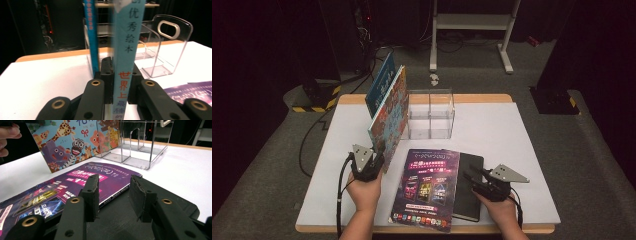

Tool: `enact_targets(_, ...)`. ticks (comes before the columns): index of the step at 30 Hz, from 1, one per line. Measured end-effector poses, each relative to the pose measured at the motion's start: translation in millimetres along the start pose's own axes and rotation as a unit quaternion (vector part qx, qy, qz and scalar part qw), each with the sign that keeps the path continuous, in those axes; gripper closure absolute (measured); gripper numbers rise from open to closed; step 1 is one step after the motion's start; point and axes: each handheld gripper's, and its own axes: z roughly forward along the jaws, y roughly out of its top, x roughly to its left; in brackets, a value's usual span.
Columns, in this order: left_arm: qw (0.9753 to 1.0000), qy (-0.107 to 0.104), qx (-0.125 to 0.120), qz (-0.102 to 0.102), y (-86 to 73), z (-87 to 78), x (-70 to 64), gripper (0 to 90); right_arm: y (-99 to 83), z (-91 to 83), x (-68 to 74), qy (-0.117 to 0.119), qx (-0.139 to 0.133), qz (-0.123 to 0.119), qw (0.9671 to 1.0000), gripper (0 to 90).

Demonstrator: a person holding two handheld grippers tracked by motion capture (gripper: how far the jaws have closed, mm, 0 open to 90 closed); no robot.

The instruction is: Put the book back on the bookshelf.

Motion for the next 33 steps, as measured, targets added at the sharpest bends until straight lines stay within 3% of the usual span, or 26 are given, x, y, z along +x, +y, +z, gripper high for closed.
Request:
enact_targets(6, 0.9999, 0.011, -0.004, -0.005, 1.5, 6.2, -1.9, 80.9, -0.2, 0.7, 0.0, 0.000, 0.000, -0.001, 1.0000, 59.3)
enact_targets(12, 0.9998, 0.019, -0.005, 0.008, -0.5, 14.2, -7.1, 81.0, 0.1, 0.3, -0.7, 0.000, 0.000, 0.000, 1.0000, 59.4)
enact_targets(20, 0.9994, 0.031, -0.006, 0.011, -0.8, 24.3, -9.9, 81.0, 0.2, 0.6, -0.6, 0.002, -0.001, 0.000, 1.0000, 59.4)
enact_targets(33, 0.9988, 0.044, -0.008, 0.019, -1.4, 21.3, -11.7, 81.0, 0.1, 1.7, -1.2, 0.005, 0.000, 0.001, 1.0000, 59.6)
